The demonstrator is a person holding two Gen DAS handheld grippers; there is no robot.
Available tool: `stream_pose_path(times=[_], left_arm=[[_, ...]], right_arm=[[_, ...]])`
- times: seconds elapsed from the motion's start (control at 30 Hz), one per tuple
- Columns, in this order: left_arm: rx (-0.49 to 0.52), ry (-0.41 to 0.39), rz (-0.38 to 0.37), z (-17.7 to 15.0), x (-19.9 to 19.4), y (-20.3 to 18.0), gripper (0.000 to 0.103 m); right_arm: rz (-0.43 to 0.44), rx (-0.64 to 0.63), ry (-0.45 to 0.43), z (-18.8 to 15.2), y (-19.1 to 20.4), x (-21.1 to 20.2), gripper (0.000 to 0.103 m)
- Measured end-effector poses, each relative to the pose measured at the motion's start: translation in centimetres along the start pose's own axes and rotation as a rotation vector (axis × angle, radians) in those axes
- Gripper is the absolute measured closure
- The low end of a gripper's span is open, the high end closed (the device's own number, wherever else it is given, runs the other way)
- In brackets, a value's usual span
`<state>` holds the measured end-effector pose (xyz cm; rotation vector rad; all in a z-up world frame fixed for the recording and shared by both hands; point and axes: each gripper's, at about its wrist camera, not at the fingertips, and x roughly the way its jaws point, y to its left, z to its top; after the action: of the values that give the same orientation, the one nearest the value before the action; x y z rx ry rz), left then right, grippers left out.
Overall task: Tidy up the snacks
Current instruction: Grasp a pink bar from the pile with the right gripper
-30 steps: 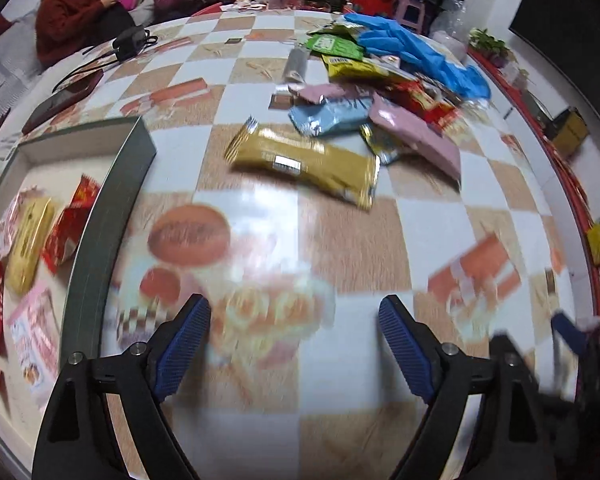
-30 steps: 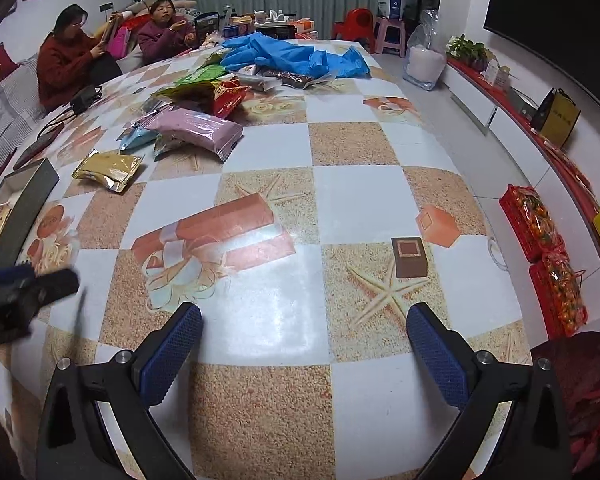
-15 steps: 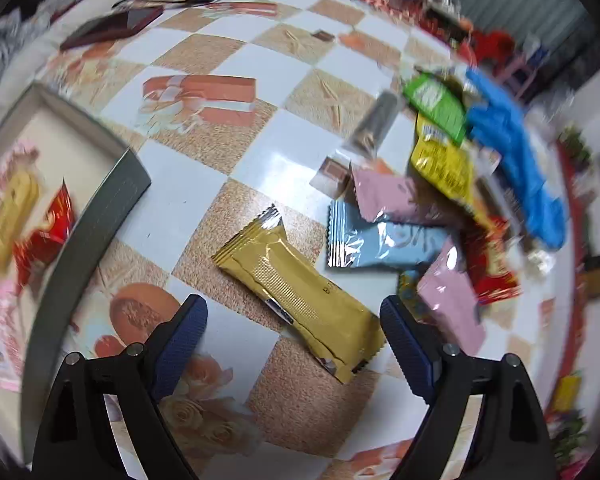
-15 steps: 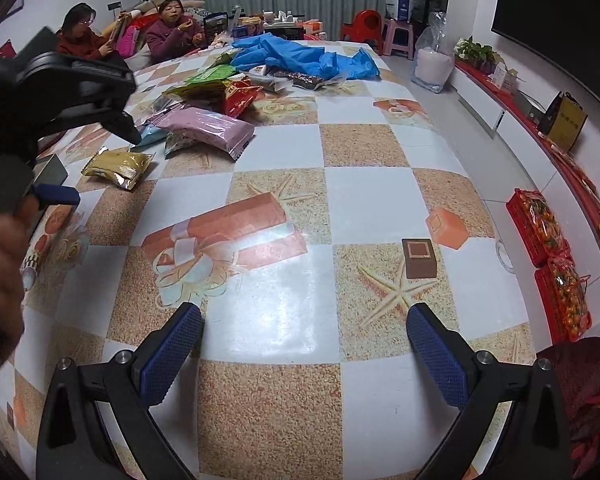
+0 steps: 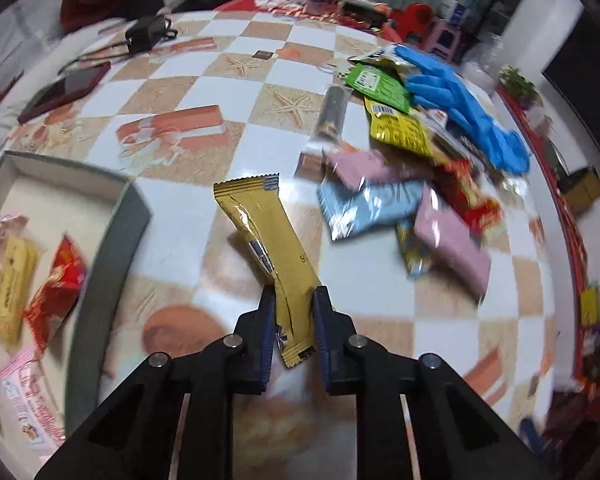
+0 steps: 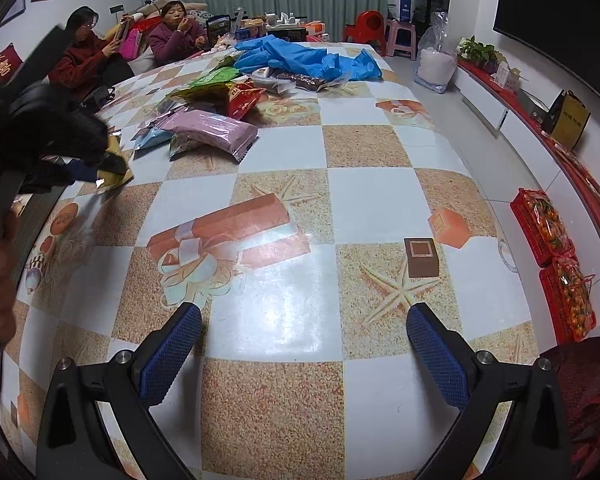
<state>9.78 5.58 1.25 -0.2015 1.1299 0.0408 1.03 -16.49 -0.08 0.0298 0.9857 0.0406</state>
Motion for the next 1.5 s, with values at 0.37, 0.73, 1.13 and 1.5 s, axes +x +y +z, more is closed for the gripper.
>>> stream_pose_path(times=[0.37, 0.73, 1.13, 1.5], left_arm=[[0.352, -0.174, -0.109, -10.3, -4.5, 1.2, 0.083], [0.315, -0.186, -0.147, -10.5, -4.7, 2.0, 0.082], [0.293, -0.184, -0.164, -10.4, -4.9, 2.5, 0.036], [0.238, -0.173, -0.202, -10.1, -5.1, 3.3, 0.03]], right_arm=[[0.153, -0.202, 0.008, 1.6, 2.6, 1.1, 0.0], [0.255, -0.52, -0.102, 10.0, 7.2, 4.4, 0.0], [0.343, -0.413, -0.05, 7.2, 7.2, 3.6, 0.073], [0.304, -0.313, -0.108, 4.5, 7.6, 0.5, 0.005]])
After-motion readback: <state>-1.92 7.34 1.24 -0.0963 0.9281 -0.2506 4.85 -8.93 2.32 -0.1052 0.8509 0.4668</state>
